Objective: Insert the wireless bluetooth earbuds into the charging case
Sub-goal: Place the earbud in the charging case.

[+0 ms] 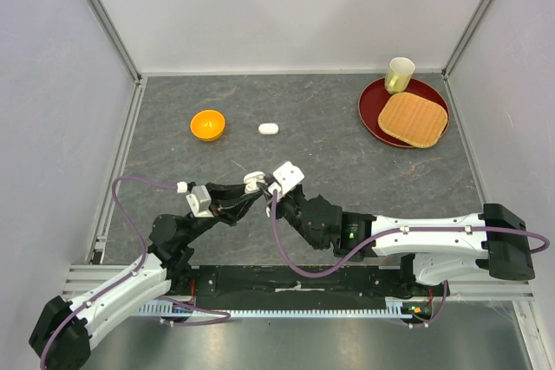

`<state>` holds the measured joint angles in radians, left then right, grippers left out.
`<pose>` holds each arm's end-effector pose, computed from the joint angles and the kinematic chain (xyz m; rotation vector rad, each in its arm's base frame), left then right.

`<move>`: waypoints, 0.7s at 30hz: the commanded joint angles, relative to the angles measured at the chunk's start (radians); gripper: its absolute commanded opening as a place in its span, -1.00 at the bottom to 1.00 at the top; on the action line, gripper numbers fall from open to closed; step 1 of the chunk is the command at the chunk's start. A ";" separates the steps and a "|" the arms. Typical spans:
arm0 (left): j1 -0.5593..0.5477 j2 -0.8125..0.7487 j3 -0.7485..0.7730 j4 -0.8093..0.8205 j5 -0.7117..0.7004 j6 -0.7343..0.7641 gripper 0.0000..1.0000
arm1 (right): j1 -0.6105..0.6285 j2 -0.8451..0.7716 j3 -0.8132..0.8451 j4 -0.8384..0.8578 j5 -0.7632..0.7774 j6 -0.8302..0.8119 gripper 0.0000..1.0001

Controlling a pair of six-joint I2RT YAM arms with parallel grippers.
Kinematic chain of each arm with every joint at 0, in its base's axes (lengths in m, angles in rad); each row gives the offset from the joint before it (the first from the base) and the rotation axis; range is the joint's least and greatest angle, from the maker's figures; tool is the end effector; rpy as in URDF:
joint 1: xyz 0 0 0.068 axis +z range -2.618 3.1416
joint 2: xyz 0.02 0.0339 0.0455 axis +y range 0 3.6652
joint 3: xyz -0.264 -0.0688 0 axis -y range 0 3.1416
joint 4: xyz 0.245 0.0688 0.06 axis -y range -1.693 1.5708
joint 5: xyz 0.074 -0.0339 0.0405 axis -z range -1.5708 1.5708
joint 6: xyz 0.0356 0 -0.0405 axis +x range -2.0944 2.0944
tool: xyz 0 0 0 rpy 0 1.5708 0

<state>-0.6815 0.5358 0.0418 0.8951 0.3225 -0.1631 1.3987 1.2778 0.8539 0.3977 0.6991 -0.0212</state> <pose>0.0988 -0.0947 0.2270 0.5960 1.0908 -0.9263 0.0727 0.2847 0.3175 -0.5820 1.5061 0.5139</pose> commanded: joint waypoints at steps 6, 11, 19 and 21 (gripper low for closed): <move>0.002 -0.016 -0.040 0.084 -0.059 0.000 -0.96 | 0.014 0.002 0.060 -0.114 -0.004 0.112 -0.63; 0.000 -0.008 -0.040 0.081 -0.051 0.000 -0.95 | 0.014 0.012 0.154 -0.229 0.031 0.176 -0.16; 0.000 -0.025 -0.040 0.073 -0.062 0.007 -0.95 | 0.011 -0.142 0.136 -0.155 0.045 0.250 0.63; 0.000 -0.031 -0.059 0.070 -0.071 0.010 -0.95 | 0.003 -0.175 0.123 -0.142 0.091 0.268 0.74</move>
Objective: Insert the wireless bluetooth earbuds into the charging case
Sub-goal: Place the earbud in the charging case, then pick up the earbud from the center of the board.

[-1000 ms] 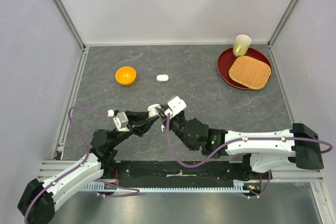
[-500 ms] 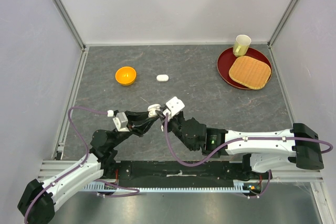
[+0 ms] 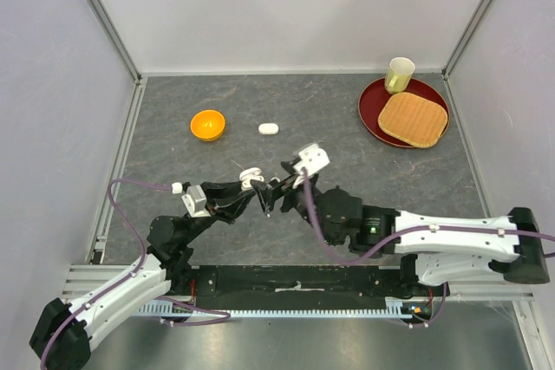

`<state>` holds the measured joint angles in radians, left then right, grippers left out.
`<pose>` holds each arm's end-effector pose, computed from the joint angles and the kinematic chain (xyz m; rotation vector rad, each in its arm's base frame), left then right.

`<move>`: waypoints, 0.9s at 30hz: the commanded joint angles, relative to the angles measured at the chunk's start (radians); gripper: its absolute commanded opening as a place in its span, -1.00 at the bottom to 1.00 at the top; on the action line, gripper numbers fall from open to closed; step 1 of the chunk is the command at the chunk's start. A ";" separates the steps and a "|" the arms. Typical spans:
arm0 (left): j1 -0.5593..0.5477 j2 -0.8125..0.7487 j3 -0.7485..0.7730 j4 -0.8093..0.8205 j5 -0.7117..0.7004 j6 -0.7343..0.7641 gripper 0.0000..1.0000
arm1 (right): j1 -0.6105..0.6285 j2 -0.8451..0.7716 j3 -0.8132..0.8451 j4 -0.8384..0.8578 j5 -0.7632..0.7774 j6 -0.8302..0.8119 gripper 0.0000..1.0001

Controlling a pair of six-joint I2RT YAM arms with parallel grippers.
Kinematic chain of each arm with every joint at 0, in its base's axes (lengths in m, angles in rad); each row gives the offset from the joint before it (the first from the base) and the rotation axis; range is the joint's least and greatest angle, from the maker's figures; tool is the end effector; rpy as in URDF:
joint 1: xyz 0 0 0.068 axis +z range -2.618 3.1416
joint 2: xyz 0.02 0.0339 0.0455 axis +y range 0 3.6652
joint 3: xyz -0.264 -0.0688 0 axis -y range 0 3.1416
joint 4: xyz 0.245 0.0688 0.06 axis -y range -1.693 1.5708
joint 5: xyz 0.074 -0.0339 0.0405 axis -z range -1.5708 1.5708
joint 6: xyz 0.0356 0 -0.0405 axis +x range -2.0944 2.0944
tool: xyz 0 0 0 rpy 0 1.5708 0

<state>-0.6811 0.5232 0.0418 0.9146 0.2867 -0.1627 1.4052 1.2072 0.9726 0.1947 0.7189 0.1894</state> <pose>0.0981 -0.0925 0.2305 0.5572 1.0670 -0.9068 0.0691 0.2714 0.3576 -0.4239 1.5847 0.6557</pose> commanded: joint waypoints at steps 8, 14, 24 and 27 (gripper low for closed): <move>0.000 -0.034 -0.043 0.082 -0.066 0.060 -0.95 | -0.230 -0.169 0.092 -0.331 0.090 0.437 0.84; 0.000 0.021 0.049 0.144 -0.089 0.144 -0.96 | -0.485 -0.097 0.083 -0.613 -0.235 0.651 0.78; 0.000 0.159 0.054 0.450 -0.110 0.129 -0.95 | -0.543 0.116 0.061 -0.676 -0.433 0.711 0.62; 0.000 0.143 -0.025 0.494 -0.116 0.123 -0.96 | -0.543 0.153 0.049 -0.673 -0.449 0.748 0.60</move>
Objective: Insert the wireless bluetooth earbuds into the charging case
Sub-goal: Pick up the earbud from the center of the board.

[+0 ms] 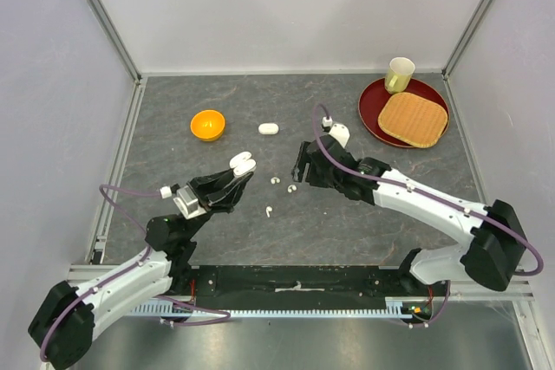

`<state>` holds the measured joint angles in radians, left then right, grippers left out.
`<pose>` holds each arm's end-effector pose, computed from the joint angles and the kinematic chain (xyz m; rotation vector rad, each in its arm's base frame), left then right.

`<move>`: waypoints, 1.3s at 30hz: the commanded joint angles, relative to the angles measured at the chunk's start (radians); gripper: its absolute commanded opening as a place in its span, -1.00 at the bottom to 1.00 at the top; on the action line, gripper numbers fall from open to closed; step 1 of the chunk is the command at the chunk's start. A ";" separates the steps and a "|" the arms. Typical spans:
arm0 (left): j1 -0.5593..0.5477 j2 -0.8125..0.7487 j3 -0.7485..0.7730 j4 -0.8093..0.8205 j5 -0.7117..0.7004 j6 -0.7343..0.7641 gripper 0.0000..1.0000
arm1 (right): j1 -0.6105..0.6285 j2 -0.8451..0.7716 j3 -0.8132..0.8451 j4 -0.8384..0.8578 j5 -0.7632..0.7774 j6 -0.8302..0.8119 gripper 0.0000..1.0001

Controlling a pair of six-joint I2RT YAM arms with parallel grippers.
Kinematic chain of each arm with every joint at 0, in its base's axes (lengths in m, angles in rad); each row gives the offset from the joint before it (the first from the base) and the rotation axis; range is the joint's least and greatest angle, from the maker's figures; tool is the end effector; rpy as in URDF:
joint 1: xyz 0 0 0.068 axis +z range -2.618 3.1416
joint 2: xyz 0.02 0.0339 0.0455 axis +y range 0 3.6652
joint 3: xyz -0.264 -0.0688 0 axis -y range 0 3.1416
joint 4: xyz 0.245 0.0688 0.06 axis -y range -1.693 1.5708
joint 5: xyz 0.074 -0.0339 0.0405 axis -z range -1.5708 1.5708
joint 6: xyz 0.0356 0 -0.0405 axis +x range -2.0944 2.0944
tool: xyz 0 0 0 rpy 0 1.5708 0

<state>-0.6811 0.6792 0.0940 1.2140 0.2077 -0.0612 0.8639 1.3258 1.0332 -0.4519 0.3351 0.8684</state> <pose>0.1041 -0.0938 0.2580 0.4824 0.8587 -0.7810 0.1953 0.2106 0.2835 0.1768 2.3134 0.5193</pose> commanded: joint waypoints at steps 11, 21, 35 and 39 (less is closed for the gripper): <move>0.002 -0.392 -0.106 -0.214 -0.140 0.189 -0.96 | -0.002 0.222 0.028 0.048 -0.171 0.162 0.43; 0.021 -0.261 -0.126 -0.142 -0.130 0.159 -0.96 | 0.001 0.366 0.062 0.127 -0.284 0.185 0.32; 0.028 -0.305 -0.111 -0.169 -0.145 0.161 -0.96 | 0.043 0.427 0.105 0.154 -0.288 0.224 0.17; 0.026 -0.352 -0.108 -0.212 -0.165 0.179 -0.96 | 0.061 0.447 0.116 0.154 -0.271 0.239 0.09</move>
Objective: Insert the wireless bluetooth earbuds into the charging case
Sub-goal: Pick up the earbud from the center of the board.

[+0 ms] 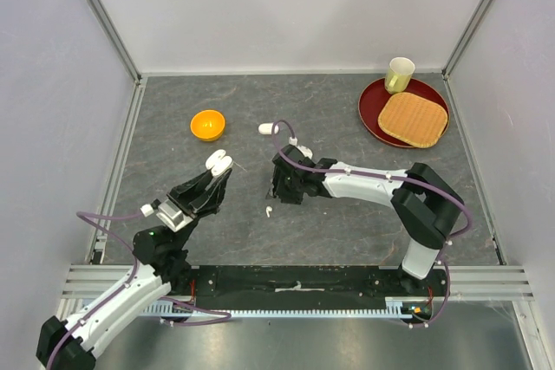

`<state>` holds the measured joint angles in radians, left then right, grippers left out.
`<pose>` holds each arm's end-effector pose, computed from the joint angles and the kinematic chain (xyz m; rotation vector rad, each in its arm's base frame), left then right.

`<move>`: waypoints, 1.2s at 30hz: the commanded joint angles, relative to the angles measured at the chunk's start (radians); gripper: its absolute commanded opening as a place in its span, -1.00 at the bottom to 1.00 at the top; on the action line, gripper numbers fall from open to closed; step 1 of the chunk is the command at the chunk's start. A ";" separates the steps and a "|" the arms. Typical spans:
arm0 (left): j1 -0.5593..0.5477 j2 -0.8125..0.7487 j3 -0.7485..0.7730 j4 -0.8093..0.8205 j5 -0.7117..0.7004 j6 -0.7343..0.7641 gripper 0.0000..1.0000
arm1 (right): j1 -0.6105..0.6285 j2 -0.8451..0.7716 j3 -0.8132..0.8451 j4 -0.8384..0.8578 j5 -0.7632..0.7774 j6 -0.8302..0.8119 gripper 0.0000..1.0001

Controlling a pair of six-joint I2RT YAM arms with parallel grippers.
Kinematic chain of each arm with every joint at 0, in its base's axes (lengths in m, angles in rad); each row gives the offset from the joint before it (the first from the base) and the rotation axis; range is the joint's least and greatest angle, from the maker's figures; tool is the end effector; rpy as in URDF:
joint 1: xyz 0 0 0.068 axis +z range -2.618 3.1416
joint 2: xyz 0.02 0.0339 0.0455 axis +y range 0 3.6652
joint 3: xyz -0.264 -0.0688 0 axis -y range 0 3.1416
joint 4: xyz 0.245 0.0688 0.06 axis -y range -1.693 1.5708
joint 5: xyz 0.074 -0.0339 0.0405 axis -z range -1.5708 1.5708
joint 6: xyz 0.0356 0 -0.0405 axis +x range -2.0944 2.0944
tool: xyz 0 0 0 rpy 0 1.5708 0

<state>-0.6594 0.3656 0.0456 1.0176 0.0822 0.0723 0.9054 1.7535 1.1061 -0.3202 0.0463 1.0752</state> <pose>0.0842 -0.0690 0.2581 0.3900 0.7997 -0.5844 0.2246 0.2835 0.1830 0.2479 2.6842 0.6670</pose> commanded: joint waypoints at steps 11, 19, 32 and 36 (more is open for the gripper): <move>0.004 -0.083 -0.049 -0.089 -0.061 0.066 -0.95 | 0.066 0.061 0.077 0.001 0.095 0.054 -0.06; 0.004 -0.132 -0.049 -0.135 -0.079 0.072 -0.95 | 0.093 0.086 0.118 -0.063 0.170 0.057 0.03; 0.004 -0.221 -0.049 -0.221 -0.110 0.095 -0.96 | 0.121 0.115 0.124 -0.095 0.207 0.135 0.04; 0.004 -0.235 -0.050 -0.232 -0.127 0.103 -0.95 | 0.124 0.129 0.139 -0.099 0.205 0.138 0.03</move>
<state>-0.6582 0.1467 0.0452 0.7860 -0.0025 0.1215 1.0195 1.8683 1.2053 -0.4023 0.2226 1.1831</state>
